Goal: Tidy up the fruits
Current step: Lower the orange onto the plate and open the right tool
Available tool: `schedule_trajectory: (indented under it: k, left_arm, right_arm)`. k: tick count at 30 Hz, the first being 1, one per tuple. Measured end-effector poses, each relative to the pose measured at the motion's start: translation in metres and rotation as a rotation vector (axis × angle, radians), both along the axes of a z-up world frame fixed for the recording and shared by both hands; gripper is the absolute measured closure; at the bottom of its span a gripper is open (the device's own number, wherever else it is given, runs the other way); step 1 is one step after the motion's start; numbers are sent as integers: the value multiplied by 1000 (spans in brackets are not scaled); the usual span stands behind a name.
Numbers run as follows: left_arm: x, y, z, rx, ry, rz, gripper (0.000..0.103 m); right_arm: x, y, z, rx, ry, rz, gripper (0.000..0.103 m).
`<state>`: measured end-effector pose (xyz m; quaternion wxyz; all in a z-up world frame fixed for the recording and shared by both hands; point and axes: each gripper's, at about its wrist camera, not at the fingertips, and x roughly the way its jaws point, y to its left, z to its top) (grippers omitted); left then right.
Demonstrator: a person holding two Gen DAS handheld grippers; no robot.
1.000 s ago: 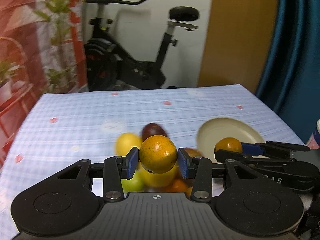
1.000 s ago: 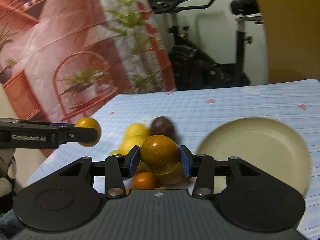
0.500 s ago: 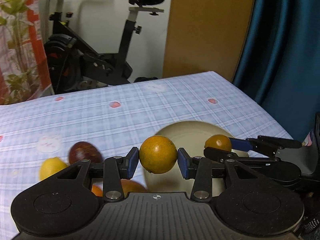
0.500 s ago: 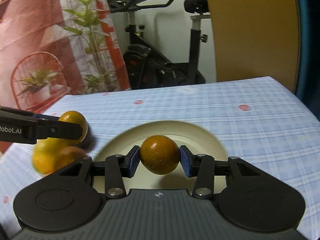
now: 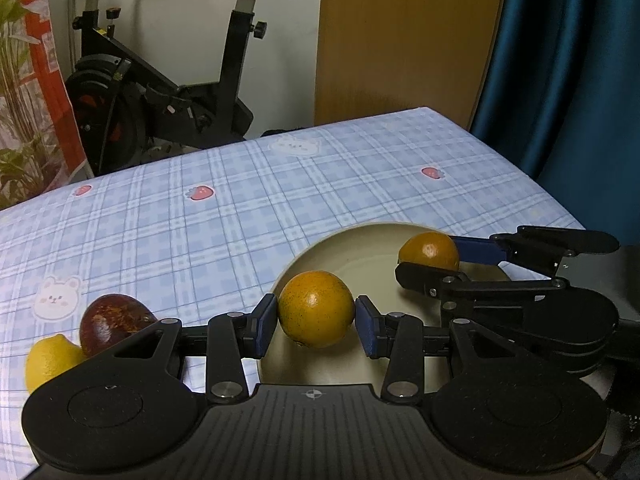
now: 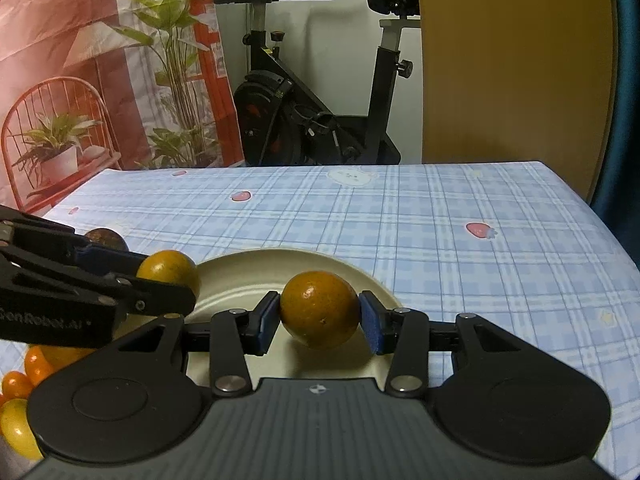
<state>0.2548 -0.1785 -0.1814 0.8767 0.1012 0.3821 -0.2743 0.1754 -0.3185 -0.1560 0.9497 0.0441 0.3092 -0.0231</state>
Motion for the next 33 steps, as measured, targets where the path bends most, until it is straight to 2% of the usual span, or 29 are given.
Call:
schedule_trajectory:
  k: [10, 22, 27, 33]
  left_arm:
    - [7, -5, -10, 14, 5, 5, 58]
    - [5, -8, -8, 21, -2, 1, 56]
    - [6, -4, -3, -3, -2, 11, 50]
    - [0, 4, 10, -26, -16, 15, 50]
  right_arm:
    - [3, -1, -3, -3, 19, -15, 57]
    - [7, -3, -3, 8, 24, -19, 56]
    - [6, -3, -1, 7, 18, -27, 46]
    - [-2, -1, 12, 23, -10, -37, 38]
